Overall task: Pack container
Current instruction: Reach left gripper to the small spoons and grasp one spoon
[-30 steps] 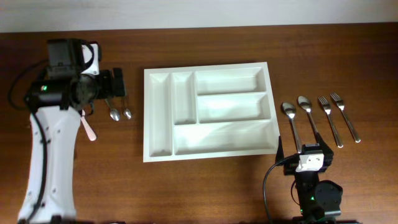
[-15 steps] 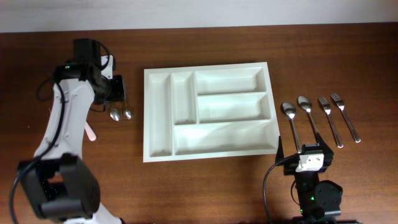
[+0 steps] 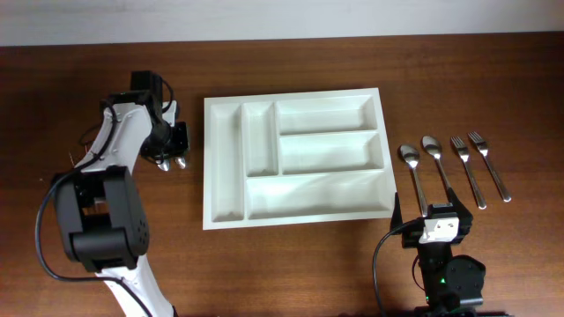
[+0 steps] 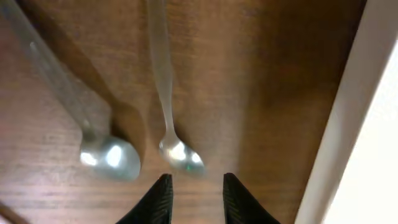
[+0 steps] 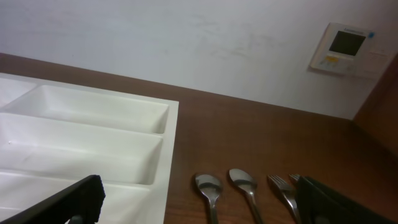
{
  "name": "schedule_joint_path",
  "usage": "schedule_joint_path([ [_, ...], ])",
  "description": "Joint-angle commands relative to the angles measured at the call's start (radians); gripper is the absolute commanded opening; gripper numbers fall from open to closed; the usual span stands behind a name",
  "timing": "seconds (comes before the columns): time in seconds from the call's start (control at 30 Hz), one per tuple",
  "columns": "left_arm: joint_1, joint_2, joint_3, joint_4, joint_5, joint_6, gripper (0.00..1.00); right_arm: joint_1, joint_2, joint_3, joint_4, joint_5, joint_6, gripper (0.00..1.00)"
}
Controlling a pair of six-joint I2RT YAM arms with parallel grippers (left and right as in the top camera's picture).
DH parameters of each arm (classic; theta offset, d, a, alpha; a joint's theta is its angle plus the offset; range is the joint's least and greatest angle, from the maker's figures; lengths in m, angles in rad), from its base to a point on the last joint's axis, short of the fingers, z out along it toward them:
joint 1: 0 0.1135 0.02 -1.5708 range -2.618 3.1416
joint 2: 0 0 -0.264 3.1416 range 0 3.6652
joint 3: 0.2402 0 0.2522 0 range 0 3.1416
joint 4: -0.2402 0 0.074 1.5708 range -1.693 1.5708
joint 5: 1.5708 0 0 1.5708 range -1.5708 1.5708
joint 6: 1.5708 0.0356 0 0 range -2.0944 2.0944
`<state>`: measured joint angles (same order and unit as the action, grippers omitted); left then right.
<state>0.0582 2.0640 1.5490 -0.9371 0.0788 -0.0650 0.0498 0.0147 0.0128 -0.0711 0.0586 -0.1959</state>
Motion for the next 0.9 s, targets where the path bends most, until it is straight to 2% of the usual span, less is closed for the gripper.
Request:
schedule_joint_path([
  [0.0,-0.003,0.016,0.021,0.026,0.004,-0.003,0.33,0.007,-0.008,-0.007,-0.004,-0.002,-0.006,0.99],
  [0.1,-0.003,0.016,0.021,0.051,0.004,-0.003,0.37,0.007,-0.008,-0.007,-0.004,-0.002,-0.006,0.99],
  [0.4,-0.003,0.053,0.021,0.085,-0.002,-0.003,0.37,0.007,-0.008,-0.007,-0.004,-0.002,-0.006,0.99],
  [0.87,-0.003,0.081,0.021,0.124,-0.087,-0.026,0.38,0.007,-0.008,-0.007,-0.004,-0.002,-0.006,0.99],
])
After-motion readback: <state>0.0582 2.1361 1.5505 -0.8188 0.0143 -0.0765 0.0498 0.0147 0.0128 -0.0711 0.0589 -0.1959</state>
